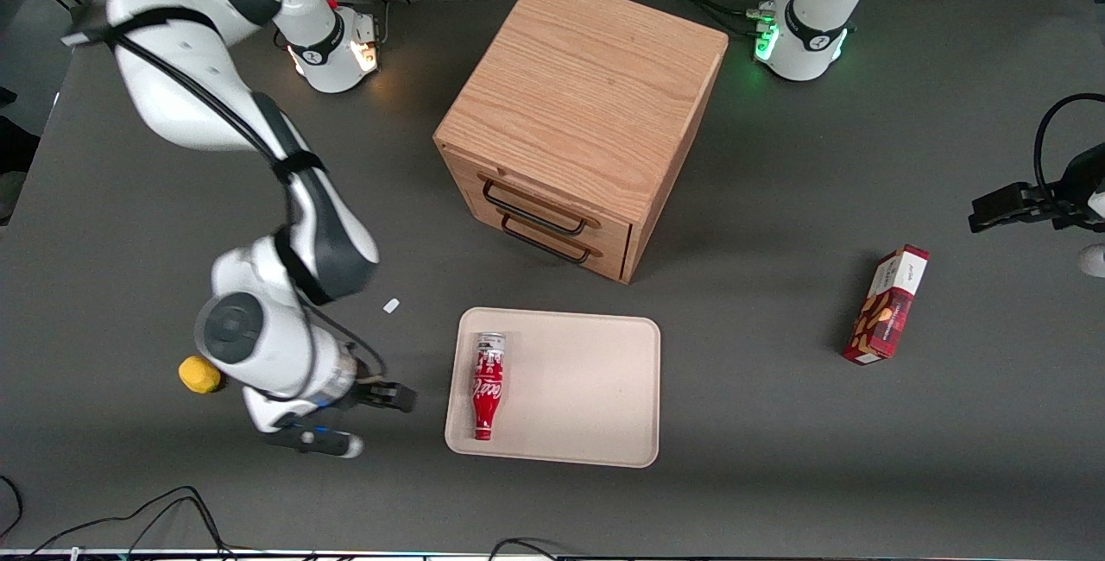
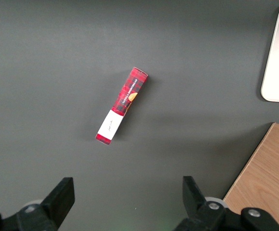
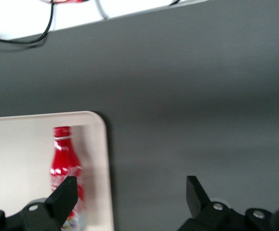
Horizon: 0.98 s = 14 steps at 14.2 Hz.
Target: Place coke bottle on tray
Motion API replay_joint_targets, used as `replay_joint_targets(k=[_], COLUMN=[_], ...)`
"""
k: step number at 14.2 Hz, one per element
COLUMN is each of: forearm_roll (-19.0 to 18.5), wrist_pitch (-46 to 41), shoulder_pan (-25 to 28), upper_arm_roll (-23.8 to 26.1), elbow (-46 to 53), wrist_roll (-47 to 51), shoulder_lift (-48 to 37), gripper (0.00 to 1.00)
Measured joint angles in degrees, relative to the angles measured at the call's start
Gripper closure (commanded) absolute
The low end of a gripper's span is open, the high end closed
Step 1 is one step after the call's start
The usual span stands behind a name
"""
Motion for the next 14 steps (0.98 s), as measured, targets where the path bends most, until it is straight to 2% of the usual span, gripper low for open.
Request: replay_joint_targets(k=[3,6,11,14], forearm_roll=[0.66,3.31,9.59,11.73], wrist_pitch=[-3.41,-9.50,-13.45,-19.01], shoulder_pan=[-4.03,-5.41,-5.49,-5.53], upper_arm_roll=[-0.02,-1.44,-7.24,-10.59], elbow=[-8.79,-16.15,-31.43,-35.71], wrist_roll=[-6.96,-10.48,-16.26,-18.82], shoulder_lift=[-10.72,-21.00,-39.22,-46.99], gripper=[0.00,0.00,0.00,0.00])
